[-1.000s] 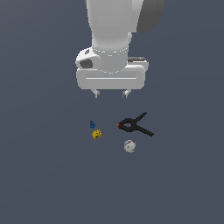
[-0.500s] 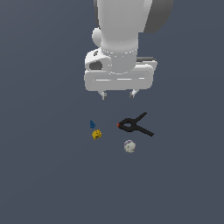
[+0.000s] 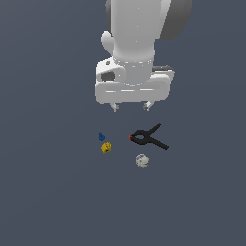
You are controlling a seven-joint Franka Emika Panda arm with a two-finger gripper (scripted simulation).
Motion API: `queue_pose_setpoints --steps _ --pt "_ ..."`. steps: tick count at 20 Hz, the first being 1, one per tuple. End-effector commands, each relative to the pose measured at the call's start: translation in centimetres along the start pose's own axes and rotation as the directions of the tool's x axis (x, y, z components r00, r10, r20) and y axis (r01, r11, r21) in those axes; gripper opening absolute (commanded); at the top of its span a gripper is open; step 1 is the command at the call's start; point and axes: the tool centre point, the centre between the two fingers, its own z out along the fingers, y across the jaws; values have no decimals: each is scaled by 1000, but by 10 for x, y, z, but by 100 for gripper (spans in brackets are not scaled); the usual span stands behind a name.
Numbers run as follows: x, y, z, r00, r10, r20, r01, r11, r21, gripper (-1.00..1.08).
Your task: Pick up a designated object from a clutter of objects.
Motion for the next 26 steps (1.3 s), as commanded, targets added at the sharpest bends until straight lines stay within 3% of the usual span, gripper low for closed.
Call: queue_pose_setpoints --steps 1,9,17,26 --pt "4 -2 8 1000 -7 2 7 1000 -2 100" --pt "24 -12 57 999 -48 8 48 999 -11 100" --pt "46 -33 142 993 -117 19 118 993 -19 100" --pt "53 -52 216 984 -177 27 177 984 -19 100"
